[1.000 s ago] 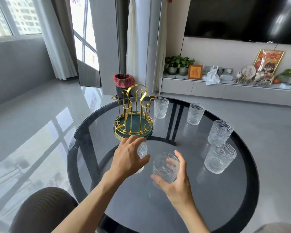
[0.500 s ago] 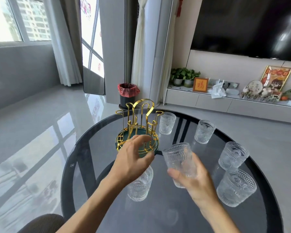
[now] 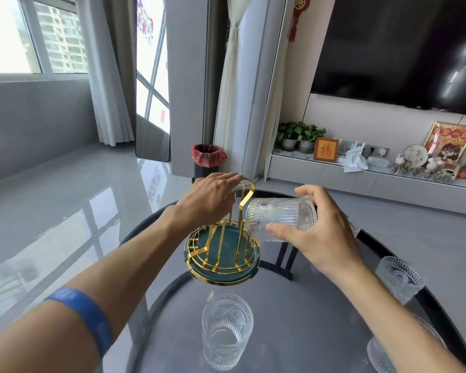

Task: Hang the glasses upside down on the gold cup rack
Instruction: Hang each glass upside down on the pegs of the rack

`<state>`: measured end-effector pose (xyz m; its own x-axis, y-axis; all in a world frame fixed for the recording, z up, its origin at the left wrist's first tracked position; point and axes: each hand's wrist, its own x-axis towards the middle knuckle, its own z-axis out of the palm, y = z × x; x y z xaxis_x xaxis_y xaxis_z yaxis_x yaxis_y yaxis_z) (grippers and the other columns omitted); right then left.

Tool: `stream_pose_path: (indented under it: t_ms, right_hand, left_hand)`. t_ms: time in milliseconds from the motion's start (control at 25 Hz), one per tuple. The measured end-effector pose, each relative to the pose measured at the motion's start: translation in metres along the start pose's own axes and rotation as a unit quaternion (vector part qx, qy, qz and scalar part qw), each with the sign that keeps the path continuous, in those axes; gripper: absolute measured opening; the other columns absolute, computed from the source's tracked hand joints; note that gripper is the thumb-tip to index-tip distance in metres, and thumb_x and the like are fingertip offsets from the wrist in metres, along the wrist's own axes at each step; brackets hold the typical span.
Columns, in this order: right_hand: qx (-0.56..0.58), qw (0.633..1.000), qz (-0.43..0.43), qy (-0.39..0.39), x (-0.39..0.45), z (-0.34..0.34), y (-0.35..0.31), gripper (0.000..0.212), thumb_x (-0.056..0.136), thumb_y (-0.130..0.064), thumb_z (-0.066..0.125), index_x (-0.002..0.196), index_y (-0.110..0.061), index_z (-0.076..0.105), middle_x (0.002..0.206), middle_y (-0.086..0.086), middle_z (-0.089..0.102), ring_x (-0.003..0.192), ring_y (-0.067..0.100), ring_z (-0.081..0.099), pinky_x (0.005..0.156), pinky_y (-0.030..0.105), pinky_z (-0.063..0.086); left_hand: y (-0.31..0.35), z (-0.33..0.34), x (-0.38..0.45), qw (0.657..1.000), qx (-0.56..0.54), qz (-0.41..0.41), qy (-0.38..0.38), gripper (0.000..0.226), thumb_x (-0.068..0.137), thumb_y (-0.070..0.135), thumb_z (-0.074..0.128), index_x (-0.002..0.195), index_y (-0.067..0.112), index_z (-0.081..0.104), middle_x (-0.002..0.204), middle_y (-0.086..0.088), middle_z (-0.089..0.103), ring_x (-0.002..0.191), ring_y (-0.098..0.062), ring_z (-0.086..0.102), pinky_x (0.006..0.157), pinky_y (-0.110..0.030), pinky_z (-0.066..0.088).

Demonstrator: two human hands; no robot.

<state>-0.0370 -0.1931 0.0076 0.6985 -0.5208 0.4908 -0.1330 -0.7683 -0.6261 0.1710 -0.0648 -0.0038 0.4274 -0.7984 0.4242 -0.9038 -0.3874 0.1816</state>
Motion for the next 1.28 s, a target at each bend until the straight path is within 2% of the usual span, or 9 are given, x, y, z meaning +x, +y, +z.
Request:
stream_pose_path:
  t_ms: [160,280,440,760,920,1000,1080,1160,1280]
  right_hand:
    - [-0.053,0.997,-0.051,0.009,0.011,0.034,-0.002,0.071,0.057,-0.047,0.088,0.107,-0.026,0.043,0.108,-0.008,0.052,0.096,0.013,0.049,0.075,0.028,0.036]
    - [-0.093,0.993,-0.074,-0.026,0.016,0.051,0.000,0.055,0.061,-0.046,0.086,0.097,-0.023,0.052,0.103,-0.004,0.060,0.092,0.019,0.056,0.073,0.031,0.038]
    - [-0.135,0.982,-0.090,-0.097,0.013,0.069,0.007,0.040,0.071,-0.045,0.079,0.095,-0.020,0.060,0.105,-0.005,0.066,0.094,0.022,0.061,0.083,0.038,0.039]
    - [-0.081,0.988,-0.083,-0.103,-0.002,0.070,0.016,0.031,0.079,-0.037,0.074,0.099,-0.026,0.054,0.116,-0.007,0.065,0.102,0.021,0.061,0.085,0.038,0.048]
    - [-0.082,0.989,-0.041,-0.117,-0.017,0.067,0.022,0.058,0.085,-0.048,0.065,0.138,-0.032,0.046,0.158,0.000,0.032,0.140,0.020,0.033,0.111,0.039,0.029]
    - [0.028,0.997,0.015,-0.071,-0.048,0.063,0.025,0.070,0.083,-0.065,0.057,0.144,-0.037,0.037,0.159,-0.005,0.029,0.143,0.009,0.026,0.115,0.035,0.024]
    - [0.203,0.973,0.082,-0.070,-0.093,0.064,0.035,0.075,0.076,-0.073,0.057,0.143,-0.046,0.034,0.154,-0.017,0.035,0.139,0.000,0.032,0.115,0.038,0.029]
    - [0.290,0.940,0.106,-0.145,-0.139,0.071,0.042,0.088,0.070,-0.072,0.066,0.144,-0.053,0.023,0.153,-0.027,0.033,0.137,-0.003,0.033,0.114,0.038,0.030]
    - [0.227,0.935,0.119,-0.246,-0.172,0.091,0.042,0.112,0.060,-0.065,0.079,0.142,-0.061,0.004,0.149,-0.032,0.028,0.136,-0.010,0.029,0.112,0.028,0.026]
  left_hand:
    - [-0.001,0.006,0.001,0.999,-0.009,0.000,0.035,0.051,0.092,0.014,0.041,0.143,0.014,0.045,0.147,-0.006,0.050,0.134,-0.029,0.047,0.101,-0.053,0.046]
    - [-0.002,0.008,0.000,0.999,-0.003,0.016,0.040,0.054,0.089,0.010,0.039,0.143,0.015,0.045,0.146,-0.004,0.052,0.132,-0.029,0.049,0.098,-0.053,0.047]
    - [-0.003,0.010,0.000,0.999,0.013,0.001,0.039,0.058,0.088,0.011,0.037,0.146,0.019,0.041,0.148,-0.002,0.049,0.135,-0.028,0.046,0.101,-0.053,0.044]
    - [0.006,0.010,-0.003,0.999,-0.009,-0.026,0.023,0.062,0.087,0.010,0.042,0.148,0.020,0.036,0.153,0.000,0.042,0.137,-0.028,0.043,0.102,-0.054,0.042]
    - [0.011,0.003,-0.008,1.000,-0.007,-0.022,-0.006,0.054,0.096,0.023,0.037,0.149,0.017,0.032,0.157,-0.001,0.035,0.138,-0.030,0.040,0.099,-0.052,0.044]
    - [0.012,0.001,-0.007,0.999,-0.011,-0.032,-0.035,0.056,0.100,0.041,0.032,0.152,0.019,0.027,0.161,0.000,0.026,0.140,-0.030,0.037,0.103,-0.051,0.042]
    - [0.010,0.002,-0.006,0.997,-0.023,-0.044,-0.063,0.068,0.098,0.059,0.027,0.154,0.021,0.019,0.164,0.001,0.016,0.145,-0.027,0.028,0.111,-0.050,0.033]
    - [0.009,0.006,-0.009,0.996,-0.027,-0.041,-0.071,0.078,0.094,0.067,0.027,0.155,0.022,0.011,0.165,0.001,0.008,0.148,-0.025,0.019,0.114,-0.045,0.023]
    - [0.012,0.010,-0.012,0.996,-0.025,-0.038,-0.073,0.089,0.088,0.075,0.029,0.156,0.023,0.004,0.165,0.000,0.000,0.150,-0.024,0.011,0.116,-0.043,0.018]
